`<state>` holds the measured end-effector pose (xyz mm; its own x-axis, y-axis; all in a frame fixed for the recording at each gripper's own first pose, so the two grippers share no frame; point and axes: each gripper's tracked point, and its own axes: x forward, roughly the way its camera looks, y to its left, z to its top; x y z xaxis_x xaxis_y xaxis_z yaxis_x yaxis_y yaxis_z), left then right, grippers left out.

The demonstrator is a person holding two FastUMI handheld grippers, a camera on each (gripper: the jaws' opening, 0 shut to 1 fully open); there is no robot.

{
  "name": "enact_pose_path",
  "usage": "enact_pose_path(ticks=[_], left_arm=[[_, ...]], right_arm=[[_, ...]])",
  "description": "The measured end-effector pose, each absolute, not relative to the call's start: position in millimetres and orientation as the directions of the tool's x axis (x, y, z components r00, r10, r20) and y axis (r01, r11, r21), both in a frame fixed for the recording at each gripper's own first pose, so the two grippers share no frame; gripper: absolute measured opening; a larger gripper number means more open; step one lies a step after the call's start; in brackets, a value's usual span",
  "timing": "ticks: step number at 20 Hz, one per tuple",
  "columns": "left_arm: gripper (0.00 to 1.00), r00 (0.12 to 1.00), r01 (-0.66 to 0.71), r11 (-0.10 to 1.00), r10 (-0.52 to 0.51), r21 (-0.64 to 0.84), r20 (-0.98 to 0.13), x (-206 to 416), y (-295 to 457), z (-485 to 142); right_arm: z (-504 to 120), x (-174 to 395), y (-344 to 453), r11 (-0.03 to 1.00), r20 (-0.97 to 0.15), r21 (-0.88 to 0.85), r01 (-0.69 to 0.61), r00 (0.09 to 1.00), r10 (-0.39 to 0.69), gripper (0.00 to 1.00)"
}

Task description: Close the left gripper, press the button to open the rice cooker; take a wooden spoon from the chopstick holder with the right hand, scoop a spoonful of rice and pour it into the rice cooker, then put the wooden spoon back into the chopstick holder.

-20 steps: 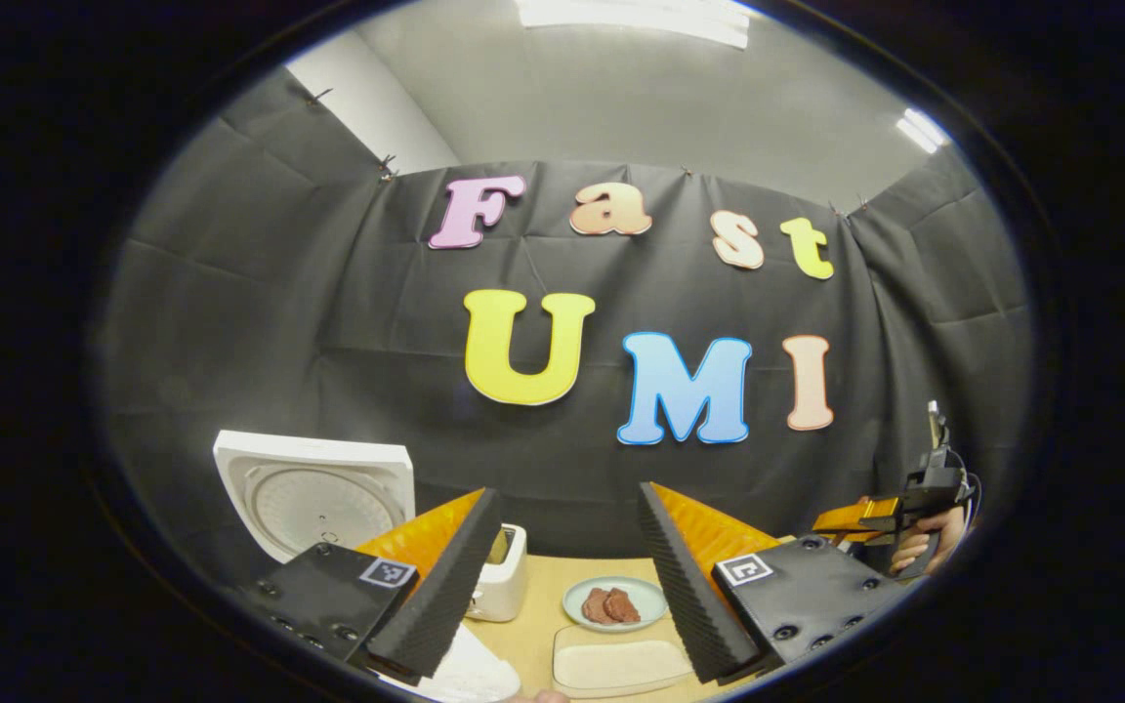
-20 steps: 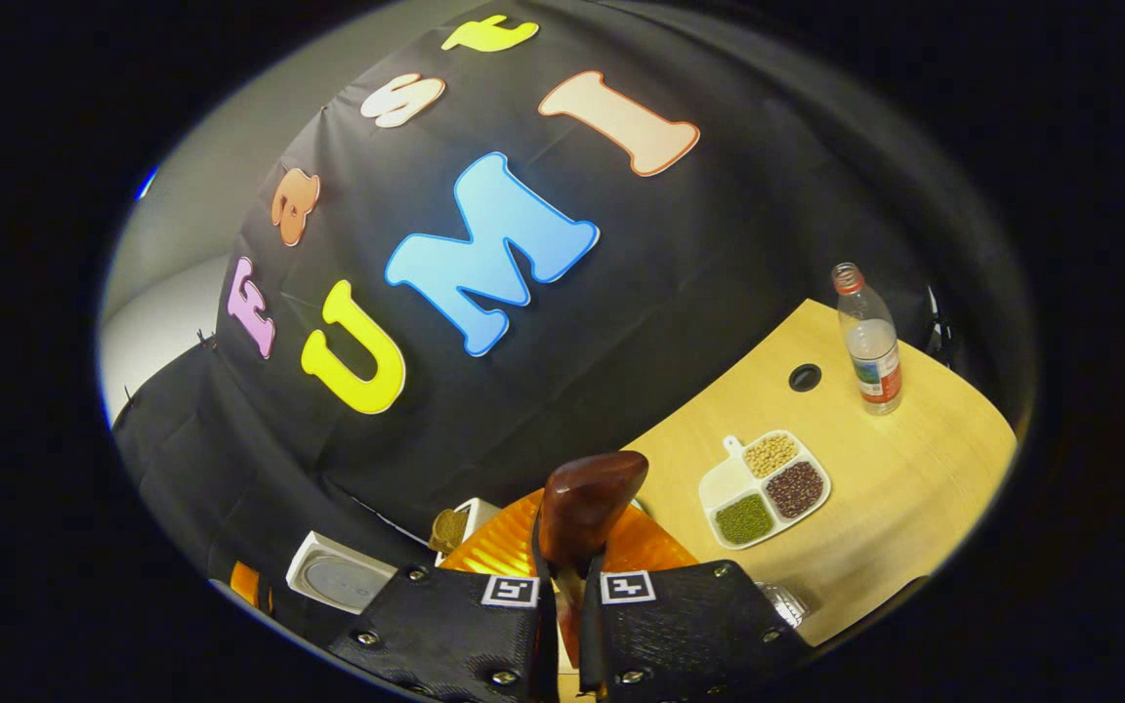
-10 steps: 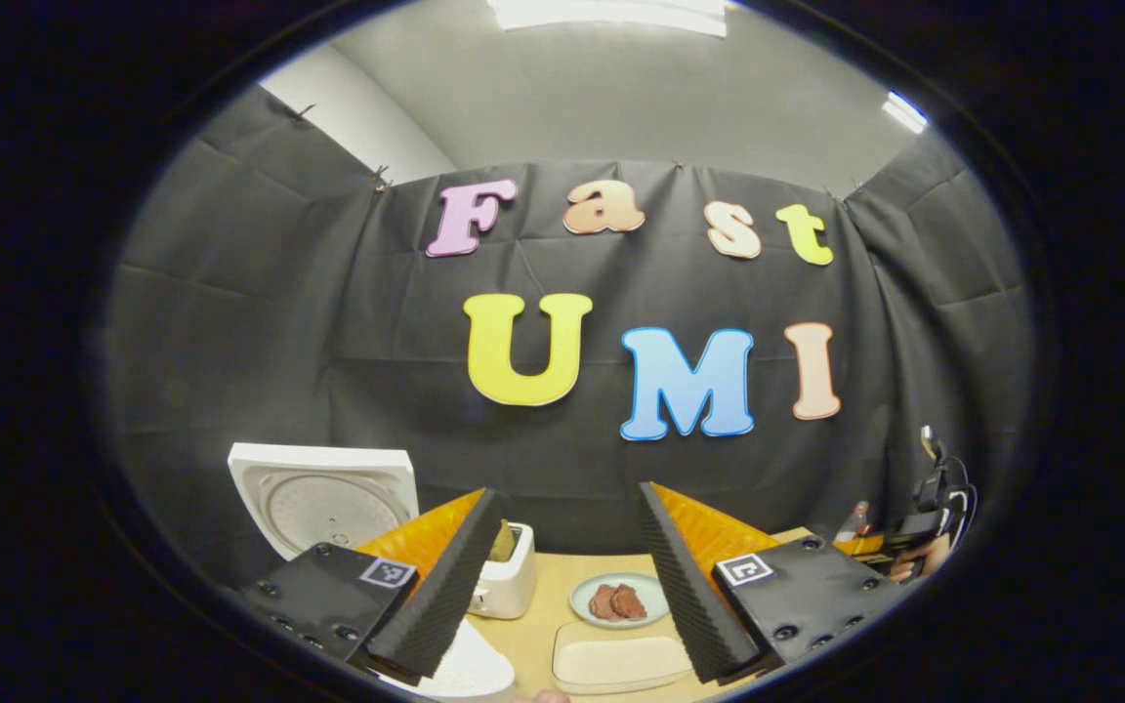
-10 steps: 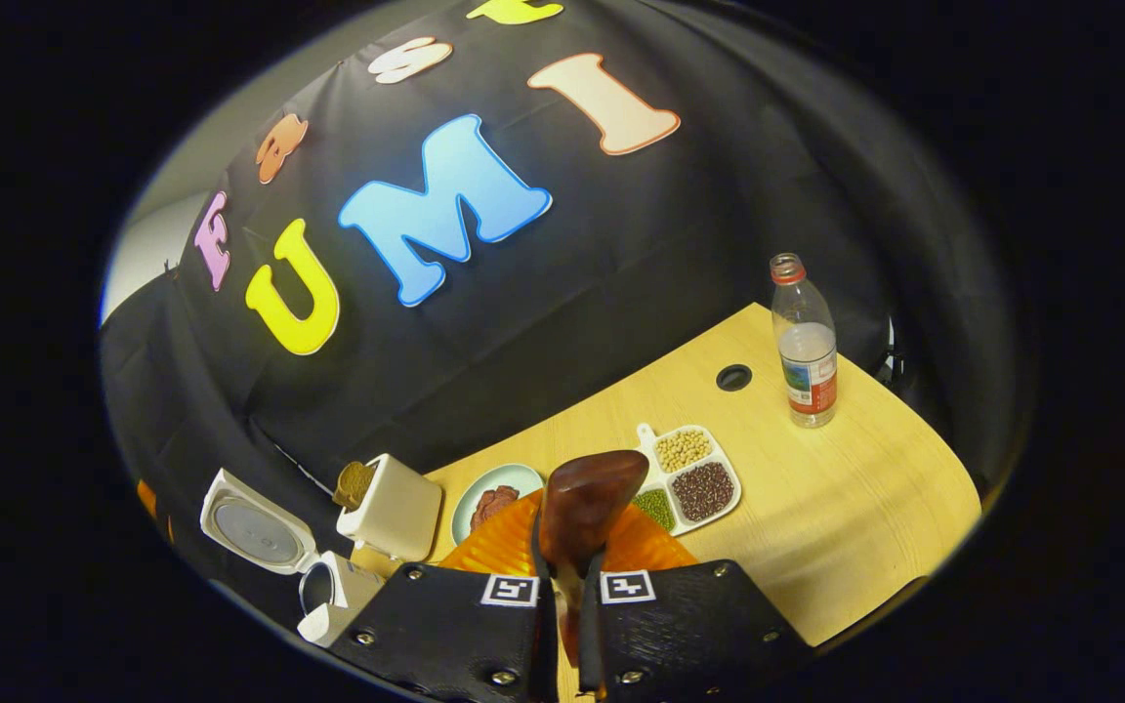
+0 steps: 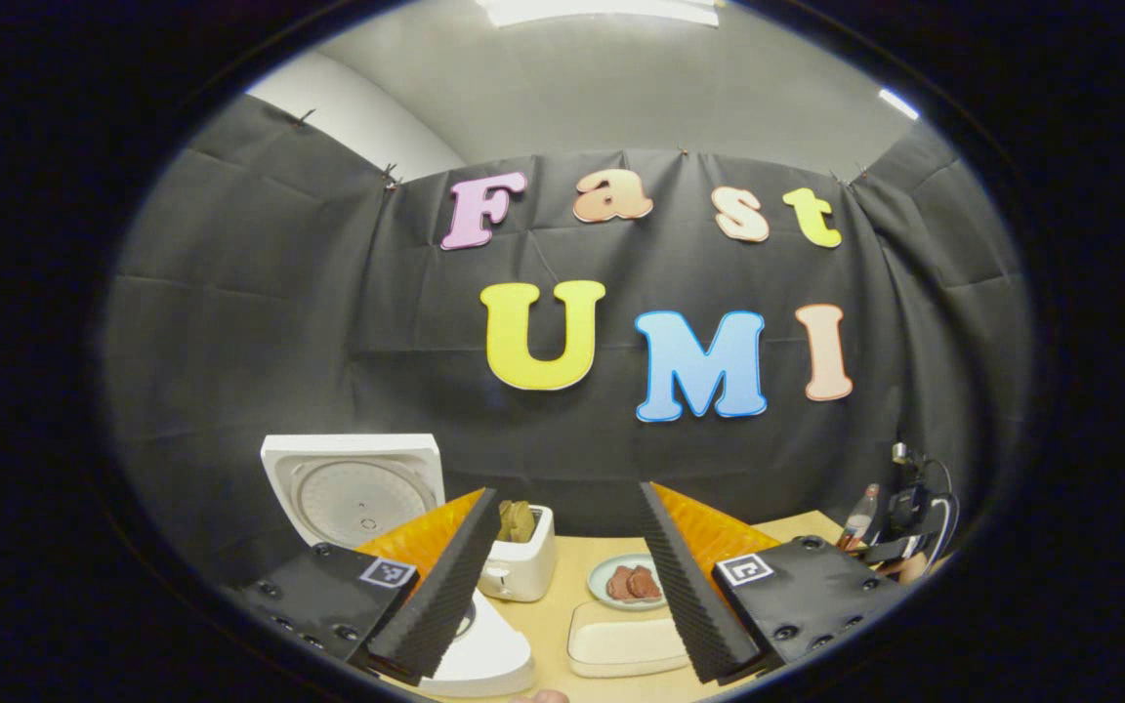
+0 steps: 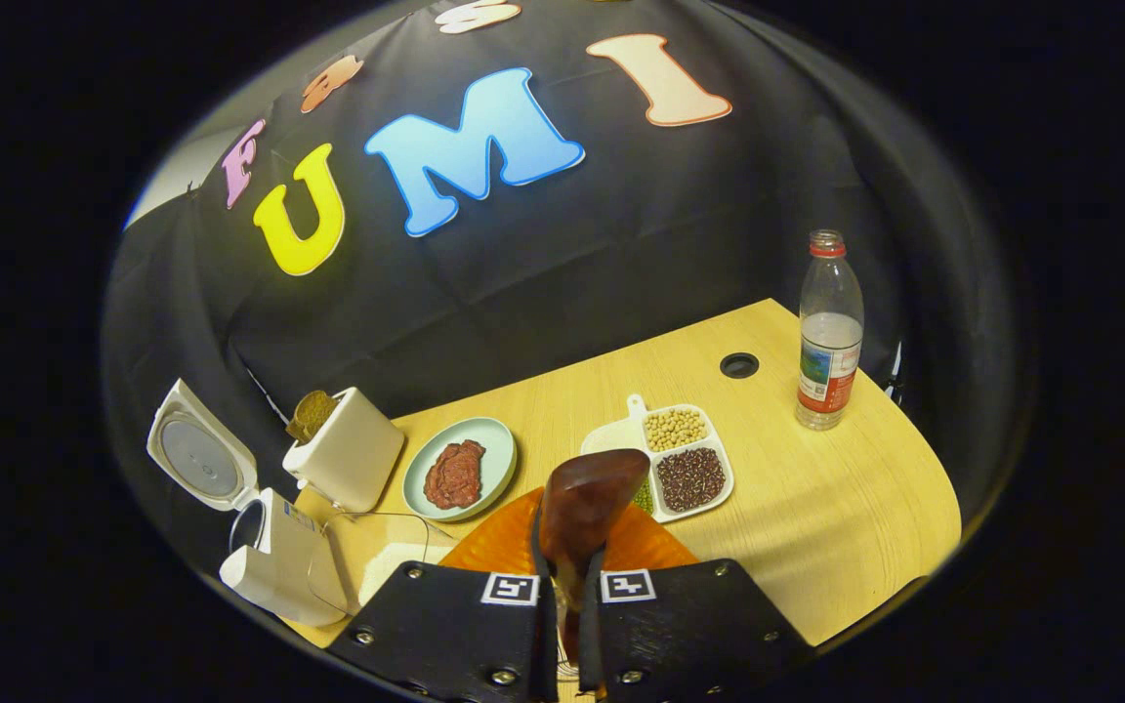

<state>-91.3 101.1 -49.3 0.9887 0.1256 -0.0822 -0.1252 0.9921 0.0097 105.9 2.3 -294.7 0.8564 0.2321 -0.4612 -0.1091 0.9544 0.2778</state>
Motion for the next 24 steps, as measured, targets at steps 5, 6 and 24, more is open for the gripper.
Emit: enact_pose_path(ticks=[5,6,24], left_arm=[[0.96,0.989,-0.123,0.99,0.128,0.064,-0.073,-100.5,95.2,-40.4],[0.94,0.99,-0.12,0.99,0.125,0.076,-0.067,-99.7,95.3,-36.5],[0.96,0.996,-0.024,0.999,0.022,-0.033,-0.083,-41.5,78.9,-59.1]], right_arm=[[-315.7,102.2,4.5,0.962,-0.443,0.248,-0.115,0.87,0.218,0.09],[-315.0,99.9,2.0,0.962,-0.43,0.248,-0.115,0.876,0.216,0.13],[-50.8,47.2,-8.4,0.988,-0.02,0.007,-0.153,0.988,0.153,0.96]])
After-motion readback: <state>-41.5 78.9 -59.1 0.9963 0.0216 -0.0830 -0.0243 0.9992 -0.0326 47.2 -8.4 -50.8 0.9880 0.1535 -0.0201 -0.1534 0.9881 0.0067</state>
